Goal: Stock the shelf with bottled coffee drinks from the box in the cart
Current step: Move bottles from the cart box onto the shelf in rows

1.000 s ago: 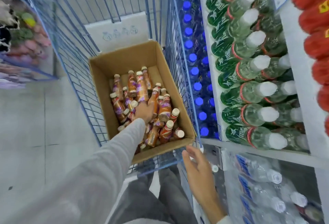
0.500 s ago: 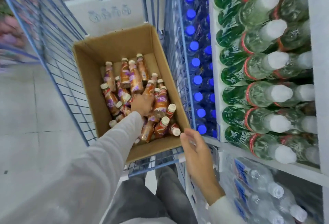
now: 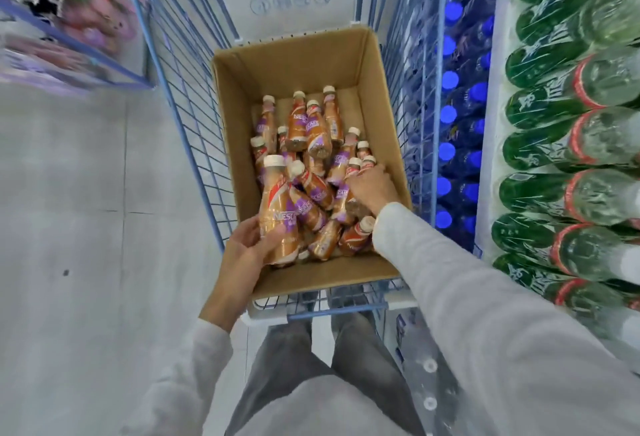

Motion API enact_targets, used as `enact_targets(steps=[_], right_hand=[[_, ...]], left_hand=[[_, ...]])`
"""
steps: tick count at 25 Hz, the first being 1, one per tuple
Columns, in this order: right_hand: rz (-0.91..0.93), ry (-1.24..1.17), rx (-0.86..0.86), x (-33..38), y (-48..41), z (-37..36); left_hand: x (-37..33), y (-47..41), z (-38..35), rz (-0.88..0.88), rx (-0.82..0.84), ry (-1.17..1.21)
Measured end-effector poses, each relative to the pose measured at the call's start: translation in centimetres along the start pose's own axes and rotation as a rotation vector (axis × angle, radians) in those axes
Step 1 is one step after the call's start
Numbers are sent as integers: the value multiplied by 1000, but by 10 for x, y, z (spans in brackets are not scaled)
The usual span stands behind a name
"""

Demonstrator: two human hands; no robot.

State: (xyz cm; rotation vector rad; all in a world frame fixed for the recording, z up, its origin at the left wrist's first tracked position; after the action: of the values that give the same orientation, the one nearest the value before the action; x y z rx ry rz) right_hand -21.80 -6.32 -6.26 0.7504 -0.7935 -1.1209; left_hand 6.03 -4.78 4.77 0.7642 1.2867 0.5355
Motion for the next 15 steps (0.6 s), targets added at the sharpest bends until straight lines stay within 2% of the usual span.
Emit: enact_targets(steps=[2, 4, 6, 8, 11, 15], right_hand=[[-101, 118, 55, -6, -14, -20], [-139, 120, 14, -13, -18, -30], [-189, -22, -35, -21, -14, -33], [-223, -251, 30, -25, 1, -31], [-91, -505, 156, -28, 48, -19], [58, -670, 92, -41, 137, 12]], left_hand=[[-1, 10, 9, -5, 5, 14], [-2, 16, 14, -18, 11, 11], [-3, 19, 17, -26, 2, 26], [-7, 25, 19, -30, 2, 59], [-19, 36, 16, -61, 55, 61], [-52, 56, 5, -161, 185, 42]])
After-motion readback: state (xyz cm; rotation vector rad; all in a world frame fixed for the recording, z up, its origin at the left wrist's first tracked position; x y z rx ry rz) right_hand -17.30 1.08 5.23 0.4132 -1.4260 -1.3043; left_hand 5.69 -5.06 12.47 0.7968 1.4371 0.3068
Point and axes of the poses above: each hand's wrist, its own y-axis away from the middle knuckle, its own z-axis out of the back of the hand, x = y × z, the point moved 7 cm from there along -y, towards the middle knuckle, and after that the axes turned 6 degrees about -z, right-handed, at the moved point
